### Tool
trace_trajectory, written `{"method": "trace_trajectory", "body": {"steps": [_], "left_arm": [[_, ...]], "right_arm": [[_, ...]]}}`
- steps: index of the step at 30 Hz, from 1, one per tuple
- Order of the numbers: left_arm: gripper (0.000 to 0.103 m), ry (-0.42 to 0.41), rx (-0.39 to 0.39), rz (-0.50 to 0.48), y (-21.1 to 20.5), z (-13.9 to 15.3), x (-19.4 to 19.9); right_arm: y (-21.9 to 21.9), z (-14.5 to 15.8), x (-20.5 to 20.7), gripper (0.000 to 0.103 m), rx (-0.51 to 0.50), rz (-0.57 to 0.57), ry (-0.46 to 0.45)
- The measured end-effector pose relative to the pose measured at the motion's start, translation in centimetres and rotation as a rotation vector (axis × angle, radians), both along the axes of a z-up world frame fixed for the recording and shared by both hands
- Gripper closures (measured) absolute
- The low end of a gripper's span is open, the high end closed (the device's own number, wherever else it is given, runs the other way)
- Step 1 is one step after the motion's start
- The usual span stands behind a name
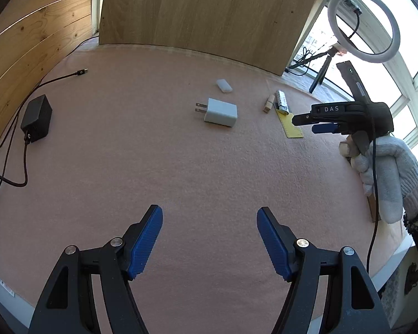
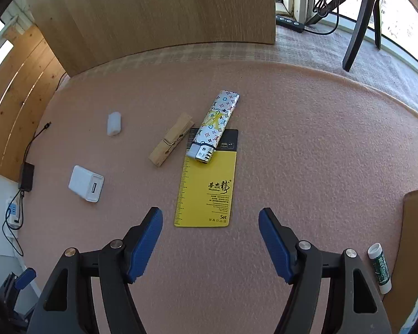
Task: Organize objects
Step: 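Move the right tool to the yellow ruler card and grasp it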
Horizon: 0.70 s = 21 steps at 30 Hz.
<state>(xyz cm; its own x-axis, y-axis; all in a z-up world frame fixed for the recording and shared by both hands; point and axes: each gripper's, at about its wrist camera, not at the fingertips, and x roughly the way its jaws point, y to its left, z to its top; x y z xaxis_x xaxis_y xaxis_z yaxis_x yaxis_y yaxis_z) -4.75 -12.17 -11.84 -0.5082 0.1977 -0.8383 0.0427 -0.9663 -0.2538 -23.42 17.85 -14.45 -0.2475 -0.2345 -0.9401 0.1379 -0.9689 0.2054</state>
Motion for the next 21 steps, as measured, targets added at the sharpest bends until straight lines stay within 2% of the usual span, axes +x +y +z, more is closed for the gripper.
{"method": "trace_trajectory", "body": {"steps": [6, 10, 17, 21], "left_arm": [[0.03, -0.016, 0.008, 0.034, -1.8, -0.7, 0.7], [0.03, -0.018, 0.015, 0.046, -2.5, -0.9, 0.9], [0.03, -0.013, 0.028, 0.061, -2.9, -0.9, 1.0], [0.03, -0.013, 0.035, 0.066, -3.0, -1.0, 1.0]], "right_arm": [[-0.6, -1.4, -2.1, 0.035, 0.018, -0.021, -0.05], [-1.5, -1.4, -2.7, 0.035, 0.055, -0.004, -0.052], [-3.8, -1.8, -2.9, 0.035, 0.197, 0.036, -0.06], [-4.0, -1.7, -2.8, 0.039, 0.214, 0.044, -0.062]]}}
